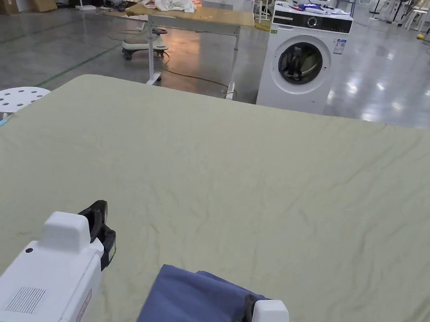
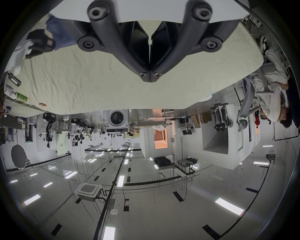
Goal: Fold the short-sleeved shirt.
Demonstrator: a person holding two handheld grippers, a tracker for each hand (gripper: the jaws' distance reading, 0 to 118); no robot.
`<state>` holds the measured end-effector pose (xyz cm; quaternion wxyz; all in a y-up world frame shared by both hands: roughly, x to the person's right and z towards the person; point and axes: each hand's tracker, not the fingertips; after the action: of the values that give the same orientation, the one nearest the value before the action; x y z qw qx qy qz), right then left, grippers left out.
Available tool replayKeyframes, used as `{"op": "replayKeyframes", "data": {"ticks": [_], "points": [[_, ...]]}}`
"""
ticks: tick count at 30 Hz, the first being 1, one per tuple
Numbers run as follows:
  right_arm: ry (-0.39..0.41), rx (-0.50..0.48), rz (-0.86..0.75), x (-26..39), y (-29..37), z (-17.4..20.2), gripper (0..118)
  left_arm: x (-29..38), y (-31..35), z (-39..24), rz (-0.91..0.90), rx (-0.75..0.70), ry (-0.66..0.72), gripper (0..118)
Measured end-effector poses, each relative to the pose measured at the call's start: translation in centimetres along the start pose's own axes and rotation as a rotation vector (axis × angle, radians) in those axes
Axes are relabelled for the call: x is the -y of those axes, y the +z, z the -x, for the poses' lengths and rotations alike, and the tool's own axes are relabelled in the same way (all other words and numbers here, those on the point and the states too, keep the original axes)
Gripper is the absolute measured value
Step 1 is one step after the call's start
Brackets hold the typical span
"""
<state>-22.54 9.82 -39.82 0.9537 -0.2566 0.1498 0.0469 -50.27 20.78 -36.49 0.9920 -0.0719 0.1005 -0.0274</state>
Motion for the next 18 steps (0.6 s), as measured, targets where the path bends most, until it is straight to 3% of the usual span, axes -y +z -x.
{"op": "replayKeyframes", "data": {"ticks": [3,5,10,13,15,16,17,18], "points": [[-0.066,0.008,0.085,1.8,-2.0,-0.7,0,0.9,0.2,0.4,0.059,0.035,0.020,0],[-0.068,0.008,0.085,2.3,-2.2,-1.1,0,1.5,-0.2,0.8,0.132,0.097,0.054,0],[-0.055,0.004,0.086,1.9,-2.2,-1.2,0,4.0,-3.9,2.6,0.469,0.383,0.233,2],[-0.054,-0.005,0.087,2.0,-2.1,-1.3,0,6.2,-7.1,4.4,0.614,0.579,0.468,28],[-0.046,-0.007,0.088,2.0,-2.1,-1.4,0,7.6,-8.9,5.2,0.704,0.665,0.585,65],[-0.045,-0.008,0.089,2.1,-2.1,-1.4,0,8.5,-9.9,5.4,0.748,0.709,0.623,78],[-0.048,-0.009,0.090,2.1,-2.1,-1.4,0,9.4,-10.8,5.5,0.783,0.736,0.645,86],[-0.051,-0.010,0.090,2.1,-2.1,-1.5,0,9.9,-11.2,5.3,0.821,0.752,0.666,86]]}}
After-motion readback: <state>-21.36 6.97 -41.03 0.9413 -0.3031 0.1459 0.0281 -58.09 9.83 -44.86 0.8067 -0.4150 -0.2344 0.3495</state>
